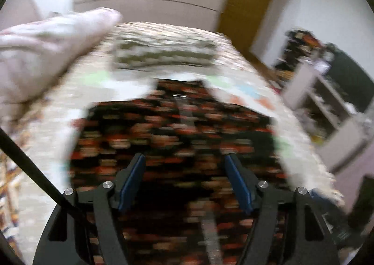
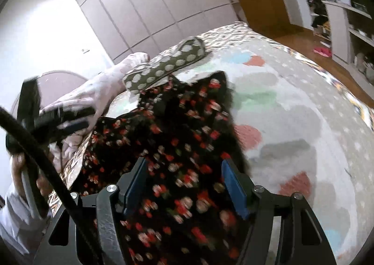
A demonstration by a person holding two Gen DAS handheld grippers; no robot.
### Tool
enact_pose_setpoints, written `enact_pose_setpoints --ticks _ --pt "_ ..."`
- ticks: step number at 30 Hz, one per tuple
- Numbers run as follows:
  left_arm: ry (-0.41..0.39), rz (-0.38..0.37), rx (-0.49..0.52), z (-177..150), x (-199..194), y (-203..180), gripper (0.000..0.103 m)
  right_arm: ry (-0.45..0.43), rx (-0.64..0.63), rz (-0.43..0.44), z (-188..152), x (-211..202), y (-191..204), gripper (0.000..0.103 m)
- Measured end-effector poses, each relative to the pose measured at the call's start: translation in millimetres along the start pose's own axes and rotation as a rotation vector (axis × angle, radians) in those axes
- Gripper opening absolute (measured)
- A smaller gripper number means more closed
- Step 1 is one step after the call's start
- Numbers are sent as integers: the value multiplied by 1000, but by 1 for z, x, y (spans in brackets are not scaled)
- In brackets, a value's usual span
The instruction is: Fold large clothes
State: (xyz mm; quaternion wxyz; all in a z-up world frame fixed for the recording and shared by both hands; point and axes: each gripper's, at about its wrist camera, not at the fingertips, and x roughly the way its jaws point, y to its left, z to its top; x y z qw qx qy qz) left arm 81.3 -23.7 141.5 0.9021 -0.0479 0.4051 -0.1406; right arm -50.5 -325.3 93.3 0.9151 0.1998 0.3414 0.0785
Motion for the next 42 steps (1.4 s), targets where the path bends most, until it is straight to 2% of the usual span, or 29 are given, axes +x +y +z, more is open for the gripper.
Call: enact_pose_setpoints --ticks 2,4,7,10,11,12,13,14,16,19,21,23,25,28,30,32,36,38,42 --pt "-4 86 -41 -4 -3 36 69 16 -21 28 17 17 10 71" --pt "1 130 -90 -7 -3 66 69 32 -31 23 31 35 16 72" --pt "3 155 -168 -9 -3 104 69 64 -11 -1 52 75 19 76" --pt "-3 172 -195 -7 -1 118 69 121 15 -20 57 113 20 74" --pt "-5 181 -193 -5 -1 119 69 158 25 -29 56 127 21 68" --pt "-6 187 -188 -2 0 120 69 190 33 -25 55 137 21 27" --pt "-8 191 -175 2 3 120 69 234 37 6 55 147 22 7" --pt "-7 199 -161 4 11 118 69 265 23 20 57 151 26 7" --pt "0 237 -123 9 24 114 69 199 -25 19 64 137 32 4" --pt "63 353 -73 10 59 114 69 139 4 18 74 117 18 4" --pt "122 396 -74 4 84 118 69 126 24 -51 75 116 2 4" --pt "191 406 -94 -6 108 124 71 174 29 -119 69 131 -12 4" --pt "175 402 -137 -13 113 129 74 218 28 -153 59 148 -21 5" --pt "188 395 -169 -11 107 134 77 201 25 -153 54 155 -27 6" --pt "183 362 -193 -9 92 137 76 206 25 -157 55 155 -27 6" --pt "140 322 -238 -8 63 140 76 201 5 -165 59 147 -22 10" --pt "55 211 -286 -17 3 142 76 93 1 -155 66 100 -13 44" --pt "21 187 -288 -30 -25 143 76 53 -30 -142 65 72 -7 47" --pt "-10 197 -271 -60 -69 143 76 61 -97 -111 50 35 2 47"
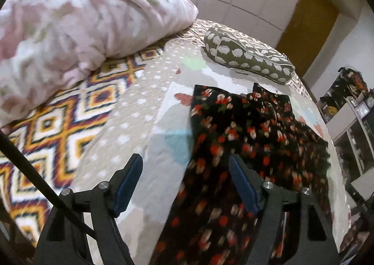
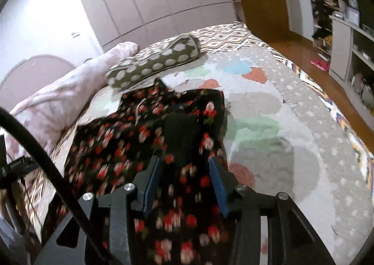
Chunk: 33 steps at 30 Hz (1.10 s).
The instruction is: Fold large clothes
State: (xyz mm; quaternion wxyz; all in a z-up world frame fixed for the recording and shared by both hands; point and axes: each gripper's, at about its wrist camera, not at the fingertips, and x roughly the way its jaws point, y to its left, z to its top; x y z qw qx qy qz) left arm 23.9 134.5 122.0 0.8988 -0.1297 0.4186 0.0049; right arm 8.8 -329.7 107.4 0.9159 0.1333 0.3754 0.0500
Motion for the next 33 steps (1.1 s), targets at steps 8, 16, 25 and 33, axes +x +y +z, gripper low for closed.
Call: enact_pose_setpoints --ticks 8,16,25,33 --pt "54 -40 16 -74 -61 46 76 19 9 -16 -72 -66 -13 47" --pt "36 -5 65 -128 -90 60 76 51 127 -16 -128 -104 -53 62" --pt "22 40 103 -160 -70 29 76 -58 123 -71 -137 -120 -37 62" --pt "137 40 61 -178 -33 32 76 -47 12 -73 -149 -97 0 62"
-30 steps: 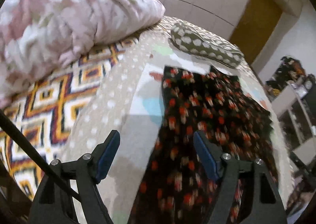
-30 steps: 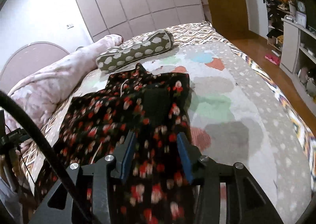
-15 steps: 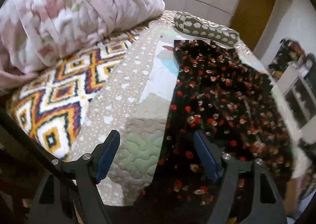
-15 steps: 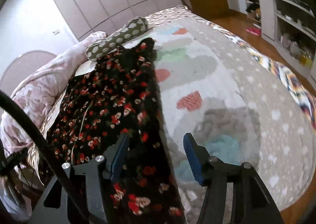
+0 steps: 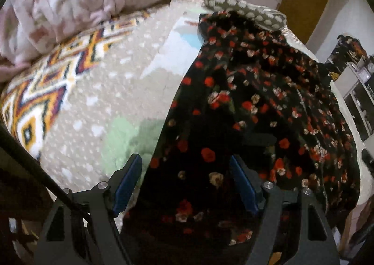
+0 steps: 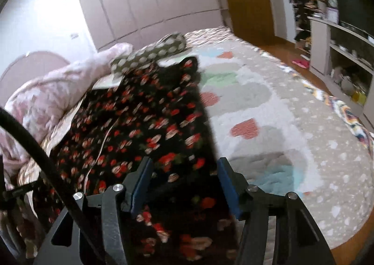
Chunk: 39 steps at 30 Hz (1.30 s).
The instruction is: Fold large clothes
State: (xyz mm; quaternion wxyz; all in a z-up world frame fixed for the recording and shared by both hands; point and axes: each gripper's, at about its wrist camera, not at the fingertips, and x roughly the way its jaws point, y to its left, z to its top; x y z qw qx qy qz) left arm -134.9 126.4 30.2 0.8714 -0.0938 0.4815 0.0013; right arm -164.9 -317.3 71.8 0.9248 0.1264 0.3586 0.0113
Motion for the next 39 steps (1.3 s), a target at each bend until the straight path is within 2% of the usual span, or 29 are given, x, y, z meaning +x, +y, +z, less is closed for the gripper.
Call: enact_pose_setpoints --ticks 3,5,8,10,14,18,22,33,34,36,37,39 --pt "-3 -9 -10 -1 2 2 79 54 -59 1 -8 20 20 62" --pt "2 -6 -7 -2 3 2 85 81 -108 -13 -14 34 34 62" --pt "8 0 -11 -5 7 2 92 107 -143 -46 -21 50 45 68" --pt "7 7 -11 -6 9 1 96 116 -146 -63 -24 58 49 78" --pt "19 14 -12 -8 13 0 103 126 -191 -86 -28 67 60 91" --pt "14 6 -29 -10 14 2 103 121 -252 -140 -35 74 71 98" --pt "22 0 -37 -11 14 4 103 112 -239 -152 -36 77 72 102" --pt "66 31 -24 -9 13 1 103 85 -213 -140 -39 74 71 102" --pt "67 24 -28 -9 10 1 102 78 -210 -142 -40 72 71 102" --pt "46 -15 -38 -8 -3 4 86 78 -222 -151 -41 72 73 102" --pt "29 -40 -35 -7 -12 5 72 86 -228 -151 -39 71 74 102" --pt "-19 -78 -35 -2 -34 10 70 103 -228 -124 -34 67 72 100"
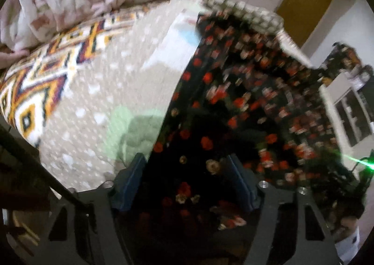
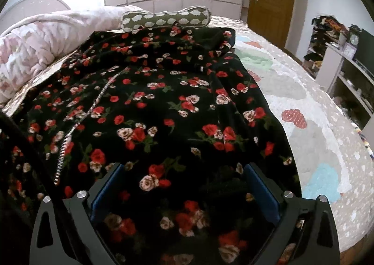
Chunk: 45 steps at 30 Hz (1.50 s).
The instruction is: Fold large clothes
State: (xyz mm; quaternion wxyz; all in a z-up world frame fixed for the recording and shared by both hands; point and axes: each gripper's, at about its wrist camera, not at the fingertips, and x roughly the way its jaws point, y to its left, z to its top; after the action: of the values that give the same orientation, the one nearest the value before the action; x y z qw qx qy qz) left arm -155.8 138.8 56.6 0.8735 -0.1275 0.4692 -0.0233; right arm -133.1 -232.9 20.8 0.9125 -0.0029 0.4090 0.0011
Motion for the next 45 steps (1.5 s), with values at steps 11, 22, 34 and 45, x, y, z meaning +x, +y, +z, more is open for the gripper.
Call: enact_pose_setpoints --ticks 11,22,34,45 --pt "33 -155 -84 32 21 56 79 -35 258 97 10 -54 -101 92" --pt "128 -509 -108 5 48 42 72 70 551 444 -25 -18 -154 91" --pt "145 -467 -68 -29 38 25 72 184 455 535 -61 -24 -114 82" --pt "140 -327 -20 -29 29 22 17 226 291 386 -57 -35 -91 33"
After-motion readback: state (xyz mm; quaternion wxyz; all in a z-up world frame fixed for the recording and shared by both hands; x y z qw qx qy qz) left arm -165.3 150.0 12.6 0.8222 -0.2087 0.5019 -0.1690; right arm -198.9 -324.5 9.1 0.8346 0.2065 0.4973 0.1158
